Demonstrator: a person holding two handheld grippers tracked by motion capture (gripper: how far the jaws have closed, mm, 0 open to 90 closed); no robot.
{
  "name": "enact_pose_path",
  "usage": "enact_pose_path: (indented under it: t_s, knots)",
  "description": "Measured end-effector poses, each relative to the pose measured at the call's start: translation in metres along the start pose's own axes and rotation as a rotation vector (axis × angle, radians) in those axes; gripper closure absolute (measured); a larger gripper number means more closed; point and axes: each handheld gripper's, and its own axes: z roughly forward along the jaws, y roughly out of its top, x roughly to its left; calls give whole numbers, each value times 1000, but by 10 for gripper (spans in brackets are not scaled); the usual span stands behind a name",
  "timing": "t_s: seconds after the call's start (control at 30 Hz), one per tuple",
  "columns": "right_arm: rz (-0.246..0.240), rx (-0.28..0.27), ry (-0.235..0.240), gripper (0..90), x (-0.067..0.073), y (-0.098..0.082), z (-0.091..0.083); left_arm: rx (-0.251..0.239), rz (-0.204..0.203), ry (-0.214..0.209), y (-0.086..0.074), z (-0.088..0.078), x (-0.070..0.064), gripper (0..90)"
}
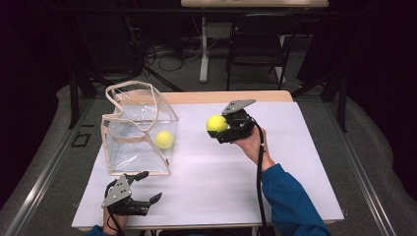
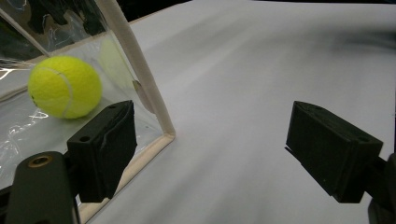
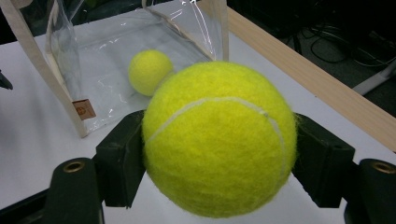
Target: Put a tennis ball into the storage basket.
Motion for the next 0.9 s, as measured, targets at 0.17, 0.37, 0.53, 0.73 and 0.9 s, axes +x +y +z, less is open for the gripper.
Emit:
enact_pose_path:
  t_s: [0.17,0.37,0.53,0.73,0.9]
  knots:
    - [-6,-1,0,265,0,3,0,0,1,2,0,0,0,161]
    - [-14,3,1,265,0,7,1,-1,0,2,0,0,0,161]
    - [-17,1,3,265,0,11,1,-1,0,2,0,0,0,161]
    - [-28,4,4,265,1,16,1,3,1,-5,0,-1,0,161]
    - [-37,3,6,265,2,21,1,2,1,0,0,-1,0,161]
